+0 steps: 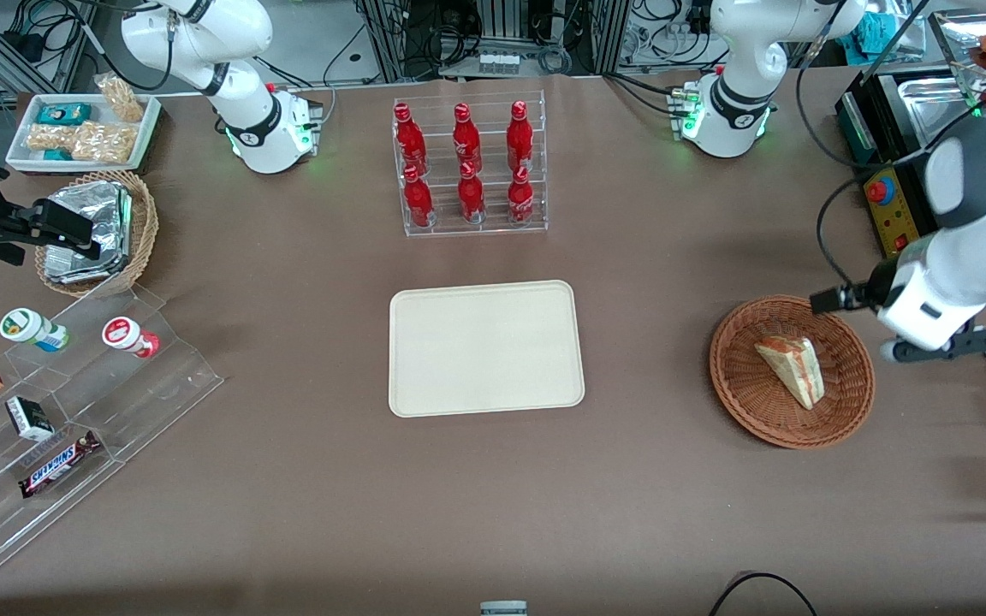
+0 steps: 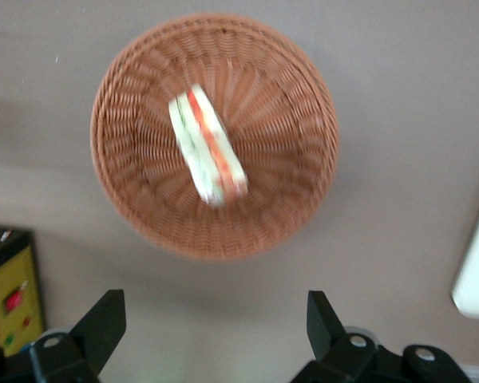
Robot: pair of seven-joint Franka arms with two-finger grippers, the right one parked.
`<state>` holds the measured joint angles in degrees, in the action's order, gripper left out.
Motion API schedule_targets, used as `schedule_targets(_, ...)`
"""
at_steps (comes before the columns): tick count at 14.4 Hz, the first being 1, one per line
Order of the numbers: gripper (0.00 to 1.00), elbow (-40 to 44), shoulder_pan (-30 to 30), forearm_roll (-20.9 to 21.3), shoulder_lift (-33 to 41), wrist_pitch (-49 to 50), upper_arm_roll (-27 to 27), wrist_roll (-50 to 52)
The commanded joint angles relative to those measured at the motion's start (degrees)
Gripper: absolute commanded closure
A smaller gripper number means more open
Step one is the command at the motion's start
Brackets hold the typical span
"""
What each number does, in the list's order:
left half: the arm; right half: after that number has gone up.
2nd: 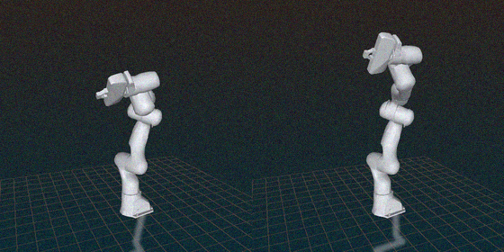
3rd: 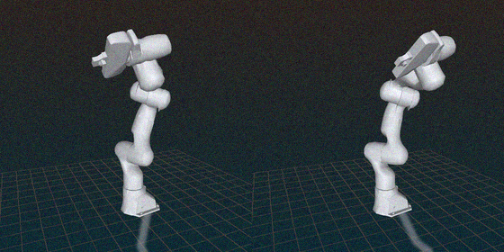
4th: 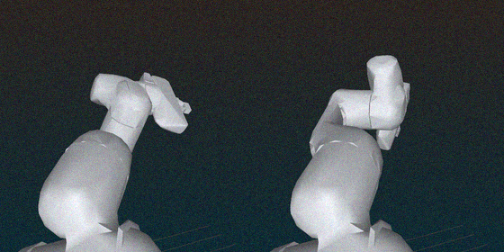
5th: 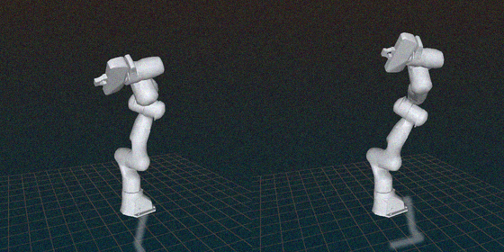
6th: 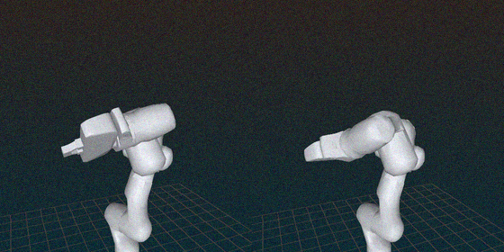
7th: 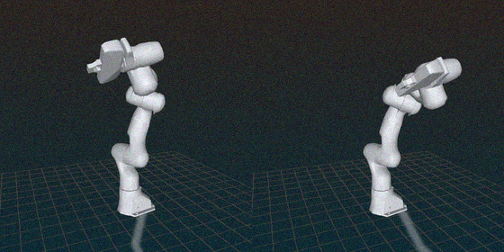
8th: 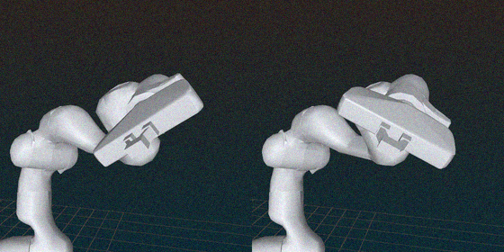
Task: Place sandwich from basket to tray
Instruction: 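Lower the open left gripper over the sandwich in the woven basket, then close the left gripper on the sandwich wedge and lift it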
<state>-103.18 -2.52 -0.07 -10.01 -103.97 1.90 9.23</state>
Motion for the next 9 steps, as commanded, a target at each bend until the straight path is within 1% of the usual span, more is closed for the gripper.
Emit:
schedule_targets(1, 0.0, -9.8, -0.2, 0.3, 1.0, -13.0, 0.9, -0.3)
schedule_targets(2, 0.0, -12.6, -0.2, 0.3, 0.5, -17.8, 2.2, -0.3)
schedule_targets(4, 0.0, -15.3, -0.2, -0.6, -0.9, -23.7, 2.7, 1.0)
schedule_targets(7, 0.0, -15.6, -0.2, -0.7, -4.0, -26.3, 2.8, 14.0)
schedule_targets(9, 0.0, -15.7, -0.6, -0.6, -6.7, -31.2, 2.8, 24.8)
